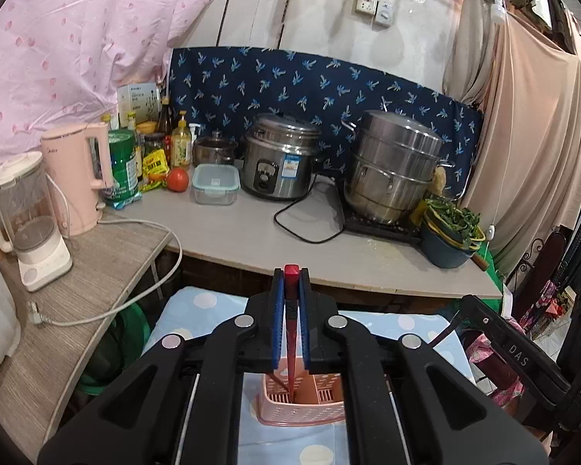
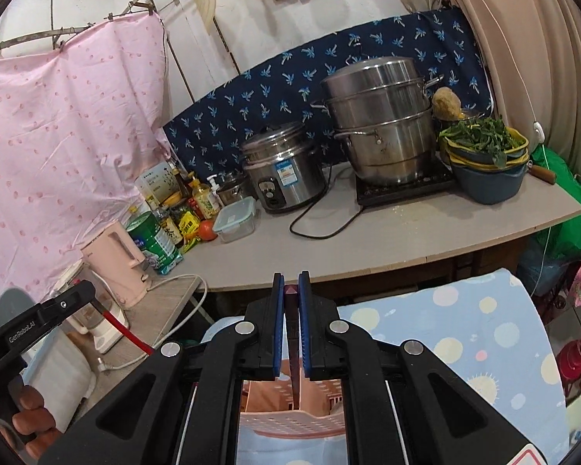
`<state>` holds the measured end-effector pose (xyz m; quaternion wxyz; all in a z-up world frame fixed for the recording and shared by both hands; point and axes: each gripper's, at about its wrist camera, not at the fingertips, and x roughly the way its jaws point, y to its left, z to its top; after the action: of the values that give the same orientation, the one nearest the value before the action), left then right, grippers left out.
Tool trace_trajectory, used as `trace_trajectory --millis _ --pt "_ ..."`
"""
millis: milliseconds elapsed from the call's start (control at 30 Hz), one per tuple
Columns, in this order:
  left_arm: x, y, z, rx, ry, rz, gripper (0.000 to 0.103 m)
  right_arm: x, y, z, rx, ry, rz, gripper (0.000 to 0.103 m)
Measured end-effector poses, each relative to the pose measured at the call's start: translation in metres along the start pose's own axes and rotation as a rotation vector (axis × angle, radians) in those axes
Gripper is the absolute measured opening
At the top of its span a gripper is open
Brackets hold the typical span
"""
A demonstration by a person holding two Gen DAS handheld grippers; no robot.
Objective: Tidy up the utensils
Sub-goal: 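Lower the chopsticks into the holder and open both tools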
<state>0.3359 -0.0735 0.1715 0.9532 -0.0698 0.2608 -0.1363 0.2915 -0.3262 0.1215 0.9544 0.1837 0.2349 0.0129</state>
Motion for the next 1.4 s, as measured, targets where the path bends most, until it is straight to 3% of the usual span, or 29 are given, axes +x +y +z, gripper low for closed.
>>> trace_trajectory --millis 100,200,233,333,367,600,867,1133,1400 --pt "0.007 0.002 -0.006 -0.004 0.02 -0.004 0.007 0.005 -0.001 -0.005 -0.009 0.013 -0.007 0.007" --pt "0.009 0.003 -0.012 -0.008 0.026 0.008 0.008 0.002 -0.002 -0.006 -0.009 0.002 -0.021 0.014" --pt "0.009 0.004 -0.013 -0.011 0.025 0.015 0.011 0.001 -0.003 -0.006 -0.006 0.002 -0.022 0.016" --pt "0.006 0.006 -0.015 -0.025 0.018 0.036 0.035 -0.006 -0.004 -0.006 -0.002 -0.009 -0.024 0.023" --pt "0.004 0.007 -0.016 -0.022 0.013 0.042 0.037 -0.008 -0.003 -0.006 -0.004 -0.011 -0.023 0.024" --pt "-0.01 0.003 -0.022 0.017 0.019 0.081 0.038 -0.026 0.007 -0.017 -0.038 -0.009 -0.026 0.031" --pt "-0.039 -0.005 -0.046 0.08 0.032 0.13 0.048 -0.057 0.016 -0.046 -0.059 0.03 -0.006 0.034" --pt "-0.07 0.0 -0.096 0.124 0.08 0.158 0.056 -0.096 0.018 -0.105 -0.109 0.096 -0.02 0.034" --pt "-0.085 0.015 -0.163 0.123 0.199 0.164 0.057 -0.124 0.009 -0.183 -0.123 0.215 -0.058 0.034"
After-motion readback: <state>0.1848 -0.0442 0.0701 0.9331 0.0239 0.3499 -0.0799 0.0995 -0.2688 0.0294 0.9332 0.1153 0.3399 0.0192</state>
